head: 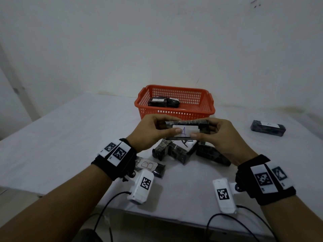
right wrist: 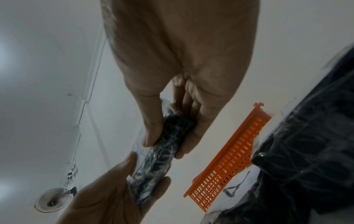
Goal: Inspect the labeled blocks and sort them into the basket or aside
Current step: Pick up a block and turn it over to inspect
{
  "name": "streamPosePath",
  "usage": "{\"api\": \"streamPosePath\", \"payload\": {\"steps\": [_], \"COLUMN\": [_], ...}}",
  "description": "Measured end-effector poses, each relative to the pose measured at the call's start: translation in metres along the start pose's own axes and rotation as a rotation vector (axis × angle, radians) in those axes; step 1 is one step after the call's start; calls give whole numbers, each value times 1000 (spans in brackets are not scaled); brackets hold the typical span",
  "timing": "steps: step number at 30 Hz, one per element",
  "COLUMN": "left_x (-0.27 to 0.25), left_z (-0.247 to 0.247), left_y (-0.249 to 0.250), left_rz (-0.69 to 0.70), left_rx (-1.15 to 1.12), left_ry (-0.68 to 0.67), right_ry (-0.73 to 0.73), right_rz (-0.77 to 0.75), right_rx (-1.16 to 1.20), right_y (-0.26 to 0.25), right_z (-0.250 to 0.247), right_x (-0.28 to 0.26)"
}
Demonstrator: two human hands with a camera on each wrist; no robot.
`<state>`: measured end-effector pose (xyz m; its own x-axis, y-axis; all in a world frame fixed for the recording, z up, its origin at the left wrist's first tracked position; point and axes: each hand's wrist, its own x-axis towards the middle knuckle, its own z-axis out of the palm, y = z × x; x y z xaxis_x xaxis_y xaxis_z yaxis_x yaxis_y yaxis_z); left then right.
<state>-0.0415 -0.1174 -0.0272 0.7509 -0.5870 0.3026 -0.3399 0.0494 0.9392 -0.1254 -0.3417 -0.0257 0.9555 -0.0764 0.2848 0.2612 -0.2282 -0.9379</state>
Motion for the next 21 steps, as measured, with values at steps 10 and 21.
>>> {"api": "streamPosePath", "payload": {"steps": [10, 21], "left_x": [0, -1], "left_z": [4, 8], "left_y": [3, 3], "left_rz": [21, -53], "left_rx": [92, 72], "left_ry": [6, -58], "right_ry": [-61, -36], "right_rz": [204, 118], "right_rx": [325, 144], "right_y": [-7, 1], "right_z": [0, -3], "right_x": [2, -2]}}
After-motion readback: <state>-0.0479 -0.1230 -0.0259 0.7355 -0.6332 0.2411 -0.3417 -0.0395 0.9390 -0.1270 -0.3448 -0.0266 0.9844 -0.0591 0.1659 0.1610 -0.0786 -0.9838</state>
